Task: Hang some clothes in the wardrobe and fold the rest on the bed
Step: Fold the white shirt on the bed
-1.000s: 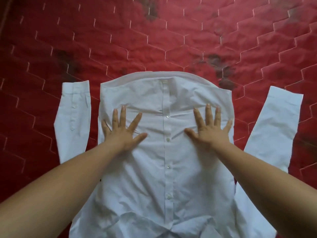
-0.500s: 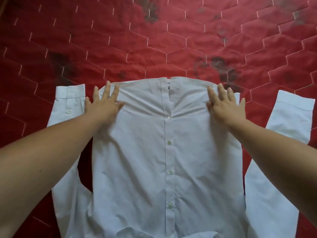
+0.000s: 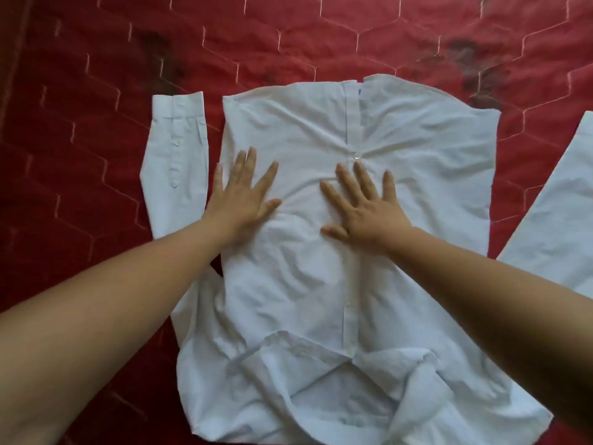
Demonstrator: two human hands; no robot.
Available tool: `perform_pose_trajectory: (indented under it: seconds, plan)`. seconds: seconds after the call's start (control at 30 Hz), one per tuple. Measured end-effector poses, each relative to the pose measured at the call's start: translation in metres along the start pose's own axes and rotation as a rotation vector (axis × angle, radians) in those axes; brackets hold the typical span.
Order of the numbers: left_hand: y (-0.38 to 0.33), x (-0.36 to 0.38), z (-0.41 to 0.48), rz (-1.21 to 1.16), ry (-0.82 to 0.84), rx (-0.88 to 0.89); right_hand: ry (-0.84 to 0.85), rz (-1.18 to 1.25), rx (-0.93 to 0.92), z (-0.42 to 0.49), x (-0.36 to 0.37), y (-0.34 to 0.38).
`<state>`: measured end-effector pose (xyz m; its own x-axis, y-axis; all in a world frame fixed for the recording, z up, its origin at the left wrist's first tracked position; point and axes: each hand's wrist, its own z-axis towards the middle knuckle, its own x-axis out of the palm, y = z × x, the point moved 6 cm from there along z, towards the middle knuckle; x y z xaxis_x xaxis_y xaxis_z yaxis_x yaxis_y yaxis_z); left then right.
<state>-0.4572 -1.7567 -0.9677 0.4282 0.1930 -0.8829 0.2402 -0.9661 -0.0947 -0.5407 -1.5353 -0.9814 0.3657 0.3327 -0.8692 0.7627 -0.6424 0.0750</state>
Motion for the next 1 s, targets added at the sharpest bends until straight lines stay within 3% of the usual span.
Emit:
perform_pose_trajectory:
  seconds: [0.07, 0.17, 0.3, 0.5, 0.6, 0.73, 0.9, 1.0]
  plan:
    - [0.018, -0.01, -0.023, -0.134, -0.161, -0.097, -0.047, -0.023, 0.028, -0.005, -0.01, 0.007]
    - [0.063, -0.007, -0.087, -0.37, -0.407, -0.412, -0.142, 0.037, -0.016, -0.025, -0.025, 0.052]
    - [0.102, 0.041, -0.178, -0.747, -0.388, -0.779, -0.166, 0.305, -0.127, -0.047, -0.04, 0.136]
    - [0.062, 0.085, -0.238, -0.757, -0.324, -0.527, -0.079, 0.754, 0.019, 0.021, -0.061, 0.224]
    - [0.052, 0.095, -0.239, -0.763, -0.359, -0.502, -0.041, 1.016, 0.129, 0.059, -0.065, 0.242]
    - [0.064, 0.09, -0.226, -1.047, -0.474, -0.509, -0.03, 1.311, 0.208, 0.082, -0.07, 0.256]
    - [0.099, 0.066, -0.194, -1.437, -0.473, -0.638, -0.078, 1.357, 0.234, 0.077, -0.095, 0.242]
    - [0.107, 0.037, -0.169, -1.467, -0.405, -0.613, -0.18, 1.262, 0.153, 0.052, -0.125, 0.208]
